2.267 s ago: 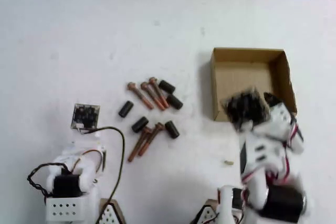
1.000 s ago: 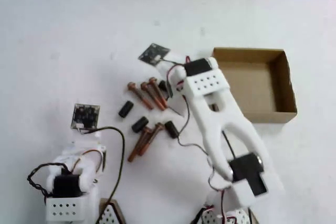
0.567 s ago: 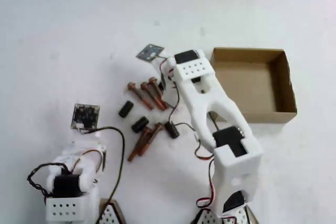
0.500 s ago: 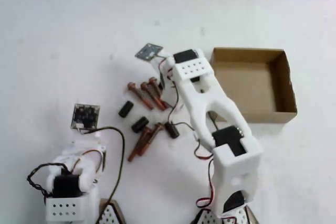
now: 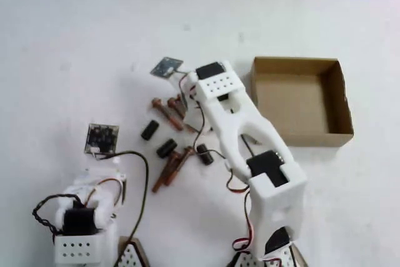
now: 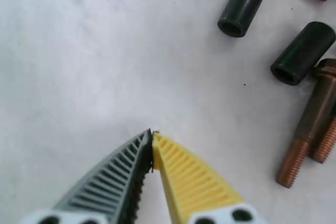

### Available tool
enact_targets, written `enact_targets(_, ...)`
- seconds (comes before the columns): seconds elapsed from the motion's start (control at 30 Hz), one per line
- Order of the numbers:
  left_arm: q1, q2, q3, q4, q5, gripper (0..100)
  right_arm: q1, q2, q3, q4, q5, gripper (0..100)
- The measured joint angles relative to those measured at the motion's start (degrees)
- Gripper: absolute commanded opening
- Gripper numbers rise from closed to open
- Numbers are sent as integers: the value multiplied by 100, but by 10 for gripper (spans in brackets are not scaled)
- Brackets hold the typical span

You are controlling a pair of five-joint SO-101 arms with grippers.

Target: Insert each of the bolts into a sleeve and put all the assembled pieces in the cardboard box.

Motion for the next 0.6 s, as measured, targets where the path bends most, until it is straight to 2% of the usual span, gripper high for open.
enact_targets(0.27, 0, 0, 0, 0, 0, 23, 18, 492, -97, -255, 0, 160)
enact_targets(0.47, 0, 0, 0, 0, 0, 23, 26, 633, -105, -396, 0, 81)
enact_targets(0.6, 0, 0, 0, 0, 0, 23, 105, 633, -105, -571, 0, 77)
